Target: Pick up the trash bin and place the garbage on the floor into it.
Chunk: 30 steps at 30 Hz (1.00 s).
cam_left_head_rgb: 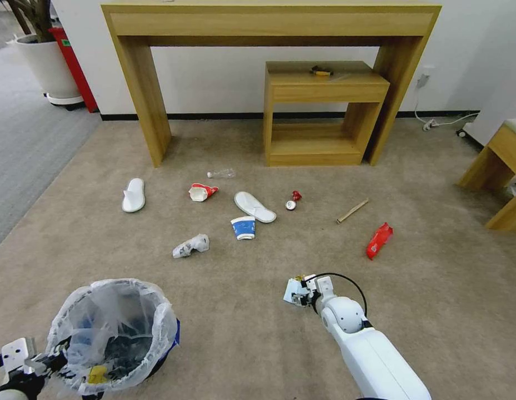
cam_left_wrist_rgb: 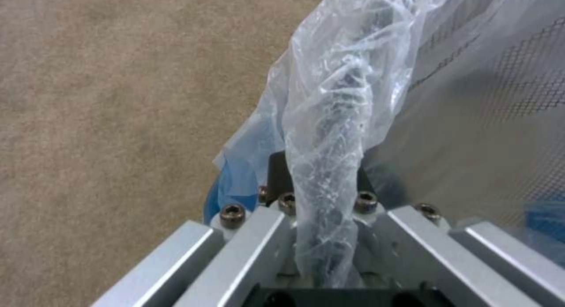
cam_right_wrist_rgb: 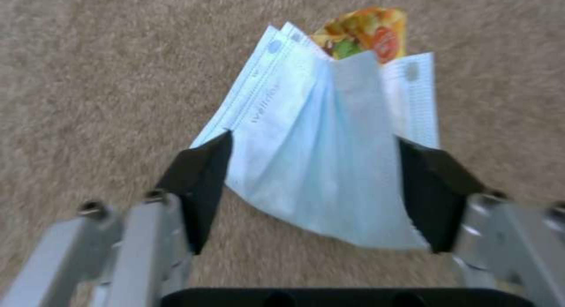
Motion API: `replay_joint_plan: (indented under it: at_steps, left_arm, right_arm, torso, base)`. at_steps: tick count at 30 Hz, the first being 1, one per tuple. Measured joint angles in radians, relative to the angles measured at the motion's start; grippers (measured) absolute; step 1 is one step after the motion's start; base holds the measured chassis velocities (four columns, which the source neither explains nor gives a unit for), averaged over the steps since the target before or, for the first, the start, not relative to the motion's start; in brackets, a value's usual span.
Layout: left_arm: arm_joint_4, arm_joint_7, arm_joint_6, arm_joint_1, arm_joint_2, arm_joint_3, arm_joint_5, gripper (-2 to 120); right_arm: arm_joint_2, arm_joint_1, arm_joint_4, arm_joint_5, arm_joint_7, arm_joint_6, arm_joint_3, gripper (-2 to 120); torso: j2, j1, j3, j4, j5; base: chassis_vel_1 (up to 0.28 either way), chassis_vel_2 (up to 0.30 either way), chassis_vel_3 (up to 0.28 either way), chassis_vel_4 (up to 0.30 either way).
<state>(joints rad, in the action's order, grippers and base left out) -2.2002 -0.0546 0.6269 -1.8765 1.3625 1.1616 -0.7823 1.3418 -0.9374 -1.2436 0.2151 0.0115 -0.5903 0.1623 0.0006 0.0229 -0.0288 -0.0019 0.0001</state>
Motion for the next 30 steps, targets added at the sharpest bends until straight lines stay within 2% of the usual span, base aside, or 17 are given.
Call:
replay_joint_plan:
  at_steps: [1,4,6,8,9,12,14,17,19,30]
  left_arm:
    - [0.0,0.0,0.0,0.0,0.0,0.0,0.0,0]
    - [0.002,0.003,-0.004,0.0,0.003,-0.001,0.004,0]
    - [0.001,0.006,-0.004,0.0,0.004,-0.001,0.005,0]
    - [-0.001,0.008,-0.005,0.003,0.004,-0.001,0.005,0]
    - [-0.001,0.008,-0.005,0.003,0.004,-0.001,0.005,0]
    - [0.004,0.009,-0.008,0.008,0.004,-0.002,0.007,0]
    - [0.005,0.009,-0.008,0.008,0.005,-0.003,0.008,0]
    - [0.004,0.008,-0.008,0.011,0.006,-0.01,0.01,0]
    - [0.002,0.008,-0.008,0.012,0.006,-0.012,0.011,0]
    - [-0.01,0.004,0.0,0.019,0.004,-0.023,0.016,0]
  right_arm:
    - [0.0,0.0,0.0,0.0,0.0,0.0,0.0,65]
    - [0.022,0.022,0.061,-0.015,0.002,0.019,0.007,50]
    - [0.027,0.029,0.078,-0.02,0.004,0.025,0.009,46]
    - [0.038,0.041,0.116,-0.041,0.006,0.044,0.015,36]
    - [0.038,0.041,0.116,-0.041,0.006,0.044,0.015,36]
    - [0.046,0.045,0.133,-0.055,0.007,0.065,0.02,21]
    - [0.046,0.044,0.132,-0.056,0.007,0.068,0.02,18]
    - [0.046,0.041,0.123,-0.057,0.007,0.074,0.02,3]
    - [0.045,0.041,0.122,-0.057,0.007,0.077,0.02,0]
    - [0.033,0.042,0.075,-0.025,0.008,0.103,0.031,0]
  torso:
    - [0.0,0.0,0.0,0.0,0.0]
    - [0.0,0.0,0.0,0.0,0.0001]
    - [0.0,0.0,0.0,0.0,0.0]
    - [0.0,0.0,0.0,0.0,0.0002]
    - [0.0,0.0,0.0,0.0,0.0002]
    - [0.0,0.0,0.0,-0.0001,0.0001]
    - [0.0,0.0,0.0,0.0,0.0001]
    - [0.0,0.0,0.0,-0.0001,0.0001]
    - [0.0,0.0,0.0,-0.0001,0.0001]
    - [0.0,0.0,0.0,-0.0001,0.0002]
  base:
    - [0.0,0.0,0.0,0.0]
    - [0.0,0.0,0.0,0.0]
    - [0.0,0.0,0.0,0.0]
    - [0.0,0.0,0.0,0.0]
    - [0.0,0.0,0.0,0.0]
    - [0.0,0.0,0.0,0.0]
    - [0.0,0.0,0.0,0.0]
    - [0.0,0.0,0.0,0.0]
    - [0.0,0.0,0.0,0.0]
    - [0.0,0.0,0.0,0.0]
